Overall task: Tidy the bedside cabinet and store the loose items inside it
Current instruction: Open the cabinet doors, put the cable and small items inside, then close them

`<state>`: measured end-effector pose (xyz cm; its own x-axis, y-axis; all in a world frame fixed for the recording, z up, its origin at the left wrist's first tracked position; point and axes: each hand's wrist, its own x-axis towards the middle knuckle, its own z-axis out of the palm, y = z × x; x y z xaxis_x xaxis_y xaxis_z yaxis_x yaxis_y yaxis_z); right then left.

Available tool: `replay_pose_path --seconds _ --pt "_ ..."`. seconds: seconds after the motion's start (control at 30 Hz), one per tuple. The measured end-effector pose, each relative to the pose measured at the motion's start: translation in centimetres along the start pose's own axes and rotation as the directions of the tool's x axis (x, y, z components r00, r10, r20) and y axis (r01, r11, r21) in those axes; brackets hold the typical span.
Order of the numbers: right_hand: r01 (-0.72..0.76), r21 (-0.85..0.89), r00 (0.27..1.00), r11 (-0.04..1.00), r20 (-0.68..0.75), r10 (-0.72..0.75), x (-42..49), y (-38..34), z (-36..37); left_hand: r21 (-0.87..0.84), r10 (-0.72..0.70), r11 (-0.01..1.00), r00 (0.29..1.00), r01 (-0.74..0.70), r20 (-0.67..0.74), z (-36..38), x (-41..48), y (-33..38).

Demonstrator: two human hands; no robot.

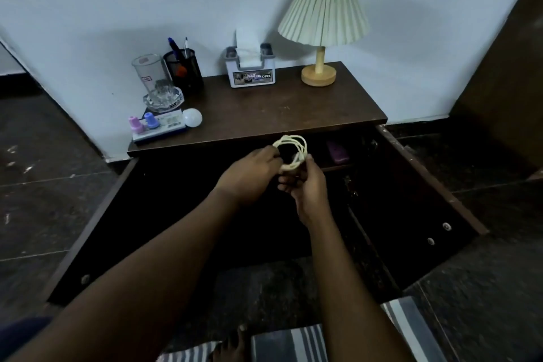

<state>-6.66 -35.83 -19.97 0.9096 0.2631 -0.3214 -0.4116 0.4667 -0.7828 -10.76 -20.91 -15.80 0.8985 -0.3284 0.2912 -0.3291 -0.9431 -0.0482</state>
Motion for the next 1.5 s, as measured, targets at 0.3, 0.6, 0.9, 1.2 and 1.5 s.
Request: replay_pose_path --seconds 0.3,0.6,0.9,1.2,1.5 --pt "0.119 -0.778 0.898 0.618 -0.181 -0.4 7.6 -0.7 -4.8 0.016 -0.158 0.987 0.954 0.16 0.256 7.1 6.6 0.7" --pt "0.227 -0.955 0.872 0.191 0.112 -0.477 14.0 1.3 -7.3 -0.257 -0.367 0.862 0.888 0.437 0.277 14.3 11.5 -0.9" --pt "0.303 -0.945 0.788 0.121 0.177 -0.59 11.7 2.5 -6.9 -0.338 -0.257 0.876 0.926 0.344 0.276 12.2 8.8 -0.2" --pt "0.792 -0.603 0.411 0.096 0.412 -0.813 1.7 -0.2 5.8 0.134 0.074 0.99 0.945 -0.032 -0.32 -5.3 3.2 -4.0" --pt "0.704 -0.63 0.677 0.328 0.455 -0.578 -0.6 -2.8 11.4 0.354 -0.731 0.651 0.68 0.671 0.055 -8.2 1.6 -12.1"
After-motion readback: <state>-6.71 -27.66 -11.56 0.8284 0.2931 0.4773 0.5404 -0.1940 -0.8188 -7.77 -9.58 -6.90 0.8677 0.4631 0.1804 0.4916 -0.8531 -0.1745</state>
